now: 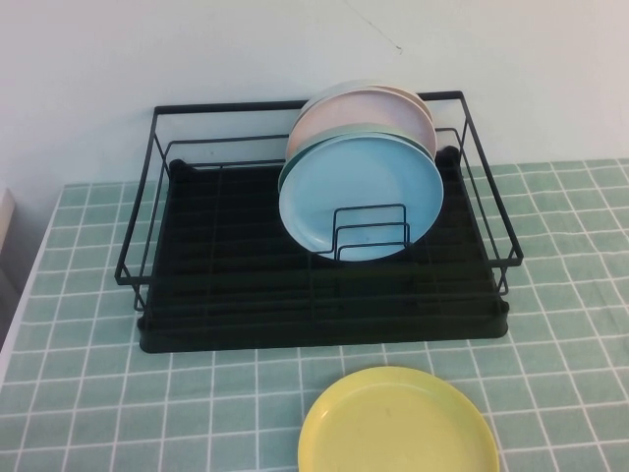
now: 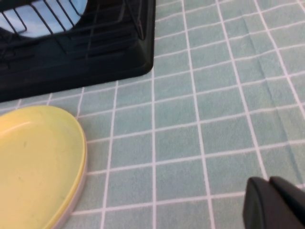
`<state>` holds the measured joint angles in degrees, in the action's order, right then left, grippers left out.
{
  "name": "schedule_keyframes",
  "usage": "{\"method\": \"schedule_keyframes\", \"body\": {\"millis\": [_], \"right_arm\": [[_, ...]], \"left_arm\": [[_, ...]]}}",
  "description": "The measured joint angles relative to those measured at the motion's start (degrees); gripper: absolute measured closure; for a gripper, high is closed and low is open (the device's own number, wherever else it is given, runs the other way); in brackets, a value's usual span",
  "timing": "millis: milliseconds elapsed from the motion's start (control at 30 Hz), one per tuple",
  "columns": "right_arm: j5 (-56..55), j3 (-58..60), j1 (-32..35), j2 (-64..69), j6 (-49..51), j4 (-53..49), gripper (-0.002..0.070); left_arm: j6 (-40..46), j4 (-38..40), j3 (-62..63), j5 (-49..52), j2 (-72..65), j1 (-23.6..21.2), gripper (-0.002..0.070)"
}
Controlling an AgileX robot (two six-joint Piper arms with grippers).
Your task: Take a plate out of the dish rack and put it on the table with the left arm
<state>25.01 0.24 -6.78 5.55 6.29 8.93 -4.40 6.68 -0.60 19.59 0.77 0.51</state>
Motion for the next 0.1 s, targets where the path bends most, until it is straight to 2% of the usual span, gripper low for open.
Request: {"method": "schedule_keyframes", "body": {"millis": [100], "right_arm": [[-0.2,0.0,0.0,-3.1,0.0,0.0,0.0678]], "left_arm": [[-0.1,0.0,0.0,0.0,0.0,0.0,0.0677]]}}
